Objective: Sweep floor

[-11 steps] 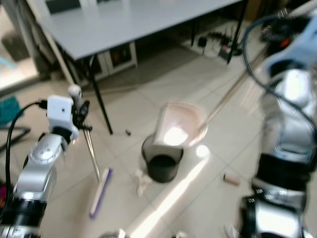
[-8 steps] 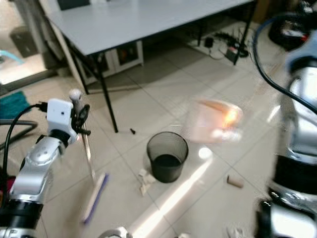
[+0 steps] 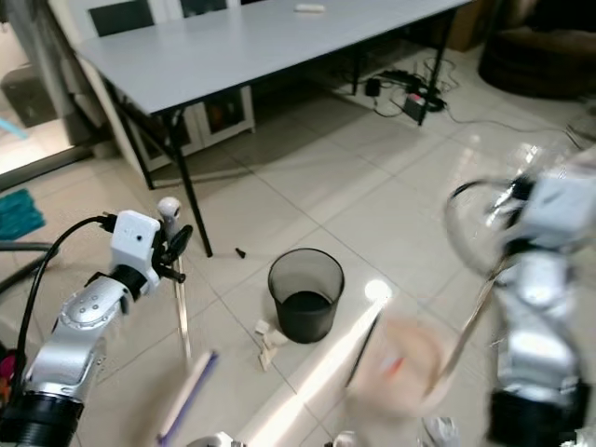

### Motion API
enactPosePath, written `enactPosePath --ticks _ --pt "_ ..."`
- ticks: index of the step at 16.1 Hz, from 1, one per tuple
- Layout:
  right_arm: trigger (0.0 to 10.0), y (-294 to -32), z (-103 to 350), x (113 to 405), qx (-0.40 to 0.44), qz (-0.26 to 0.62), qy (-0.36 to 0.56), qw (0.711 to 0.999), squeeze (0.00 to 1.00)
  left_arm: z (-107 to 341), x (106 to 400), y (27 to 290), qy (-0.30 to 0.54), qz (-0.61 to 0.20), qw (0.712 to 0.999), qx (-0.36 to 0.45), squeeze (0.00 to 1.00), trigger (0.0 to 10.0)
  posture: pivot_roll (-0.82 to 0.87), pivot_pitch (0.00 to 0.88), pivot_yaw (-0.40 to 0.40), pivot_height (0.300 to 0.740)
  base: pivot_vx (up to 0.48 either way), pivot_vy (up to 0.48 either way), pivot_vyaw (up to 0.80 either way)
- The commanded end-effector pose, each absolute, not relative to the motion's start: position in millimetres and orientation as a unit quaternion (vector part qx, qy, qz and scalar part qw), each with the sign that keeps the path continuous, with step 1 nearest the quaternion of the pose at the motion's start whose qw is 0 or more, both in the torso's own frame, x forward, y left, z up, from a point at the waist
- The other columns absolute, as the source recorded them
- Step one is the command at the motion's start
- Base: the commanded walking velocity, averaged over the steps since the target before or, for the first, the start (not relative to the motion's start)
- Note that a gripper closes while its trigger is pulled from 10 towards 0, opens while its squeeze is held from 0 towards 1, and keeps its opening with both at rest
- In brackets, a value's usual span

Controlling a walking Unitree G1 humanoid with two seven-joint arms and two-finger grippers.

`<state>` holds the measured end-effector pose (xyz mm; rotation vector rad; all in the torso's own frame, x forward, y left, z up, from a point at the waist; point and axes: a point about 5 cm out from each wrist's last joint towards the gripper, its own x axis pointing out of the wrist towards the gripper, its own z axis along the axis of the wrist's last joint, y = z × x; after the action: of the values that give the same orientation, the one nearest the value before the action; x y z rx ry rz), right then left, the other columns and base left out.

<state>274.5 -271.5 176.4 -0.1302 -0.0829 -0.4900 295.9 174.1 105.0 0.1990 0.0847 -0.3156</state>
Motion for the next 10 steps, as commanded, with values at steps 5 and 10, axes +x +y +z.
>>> enactPosePath --ticks 5,10 --pt "10.0 -247.5 186.4 273.5 -0.073 -0.232 -0.092 0.966 0.00 114.5 297.9 159.4 0.016 -0.186 0.977 0.101 0.00 10.0 -0.02 0.082 0.073 0.740 0.000 -0.457 0.00" --pt "10.0 -237.8 186.8 276.0 -0.068 -0.216 -0.093 0.970 0.00 113.9 295.9 158.8 0.015 -0.188 0.977 0.102 0.00 10.0 -0.02 0.080 0.068 0.740 0.000 -0.472 -0.43"
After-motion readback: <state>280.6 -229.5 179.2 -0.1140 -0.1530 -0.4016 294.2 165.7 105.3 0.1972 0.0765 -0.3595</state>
